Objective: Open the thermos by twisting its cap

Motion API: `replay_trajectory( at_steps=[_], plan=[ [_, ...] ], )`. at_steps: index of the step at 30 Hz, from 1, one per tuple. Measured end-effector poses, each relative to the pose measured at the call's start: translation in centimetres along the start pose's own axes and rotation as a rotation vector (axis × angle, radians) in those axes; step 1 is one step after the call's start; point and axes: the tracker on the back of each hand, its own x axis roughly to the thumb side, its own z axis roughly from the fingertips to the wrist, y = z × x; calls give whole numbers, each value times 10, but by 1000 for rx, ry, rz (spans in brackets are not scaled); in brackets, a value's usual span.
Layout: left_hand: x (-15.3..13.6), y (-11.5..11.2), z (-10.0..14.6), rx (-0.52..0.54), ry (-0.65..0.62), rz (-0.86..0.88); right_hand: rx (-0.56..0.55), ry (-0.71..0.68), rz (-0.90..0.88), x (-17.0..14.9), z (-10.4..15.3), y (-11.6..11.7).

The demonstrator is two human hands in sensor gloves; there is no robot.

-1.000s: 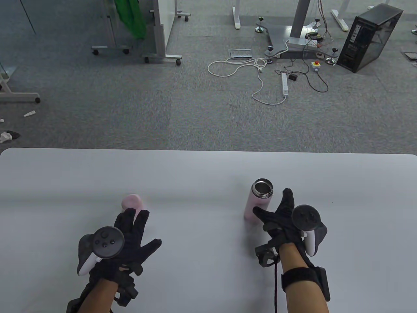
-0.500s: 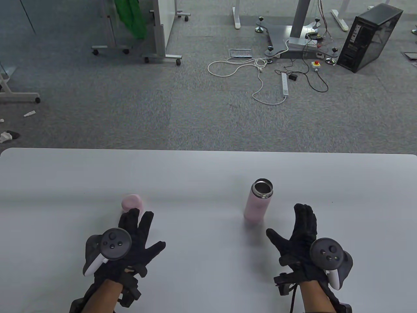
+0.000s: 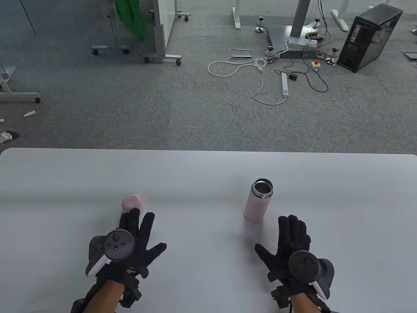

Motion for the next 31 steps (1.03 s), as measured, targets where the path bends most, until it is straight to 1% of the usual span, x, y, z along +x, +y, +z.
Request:
replay_trajectory(
  at_steps=[7, 14, 19, 23, 25, 31],
  plan=[
    [1, -4, -1, -11, 8, -31, 45, 25, 45, -6, 8, 5],
    [5, -7, -2, -18, -7, -27, 38, 20, 78, -6, 13, 4],
    [4, -6, -2, -19, 0, -20, 22, 30, 64, -7, 14, 3],
    [3, -6, -2, -27, 9, -15, 36, 44, 48, -7, 14, 4],
    [3, -7, -2, -32, 10, -11, 44, 47, 10, -5, 15, 5],
    [4, -9, -3, -47, 11, 0, 40, 46, 23, -5, 17, 5]
  ],
)
